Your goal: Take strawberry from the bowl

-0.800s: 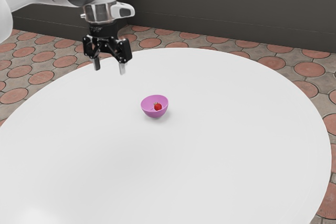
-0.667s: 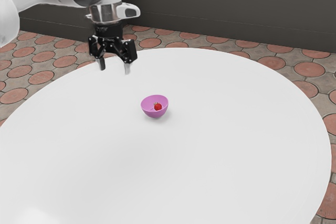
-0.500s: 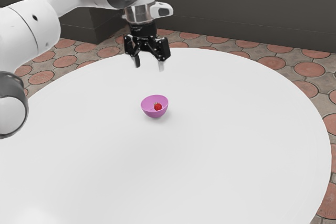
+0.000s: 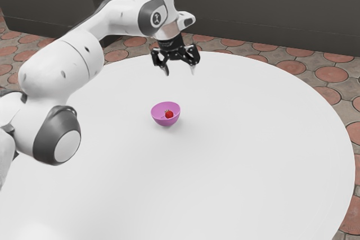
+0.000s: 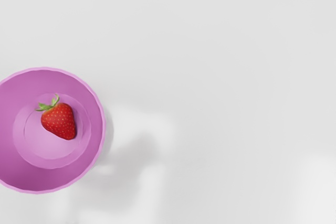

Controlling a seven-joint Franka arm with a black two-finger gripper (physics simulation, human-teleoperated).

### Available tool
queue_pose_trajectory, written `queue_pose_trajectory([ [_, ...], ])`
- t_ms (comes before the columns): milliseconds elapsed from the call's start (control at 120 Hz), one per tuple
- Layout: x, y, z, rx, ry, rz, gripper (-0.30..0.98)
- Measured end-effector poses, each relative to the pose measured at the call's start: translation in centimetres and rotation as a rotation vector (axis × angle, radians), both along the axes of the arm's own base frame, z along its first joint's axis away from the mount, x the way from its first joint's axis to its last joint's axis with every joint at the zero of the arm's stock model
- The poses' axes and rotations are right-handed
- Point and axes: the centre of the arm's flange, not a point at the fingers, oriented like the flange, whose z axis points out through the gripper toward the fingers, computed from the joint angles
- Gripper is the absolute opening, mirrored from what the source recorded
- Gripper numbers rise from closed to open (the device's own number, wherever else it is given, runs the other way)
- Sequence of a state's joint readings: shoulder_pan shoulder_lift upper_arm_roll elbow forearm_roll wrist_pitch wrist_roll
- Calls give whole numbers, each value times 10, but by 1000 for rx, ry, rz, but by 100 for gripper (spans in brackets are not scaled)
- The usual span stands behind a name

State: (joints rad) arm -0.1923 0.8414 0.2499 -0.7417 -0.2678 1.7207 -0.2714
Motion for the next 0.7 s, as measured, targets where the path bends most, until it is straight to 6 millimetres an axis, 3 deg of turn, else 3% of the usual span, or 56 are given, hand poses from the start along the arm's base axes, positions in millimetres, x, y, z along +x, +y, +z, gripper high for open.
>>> queue_pose_trajectory([
  [67,5,-7,-22,-13,28,32,62],
  [117,6,-8,-23,-13,34,63,58],
  [333,7,27,-29,-42,90,276,52],
  [458,16,52,-63,-48,115,366,49],
  [700,23,69,-115,-44,171,449,38],
])
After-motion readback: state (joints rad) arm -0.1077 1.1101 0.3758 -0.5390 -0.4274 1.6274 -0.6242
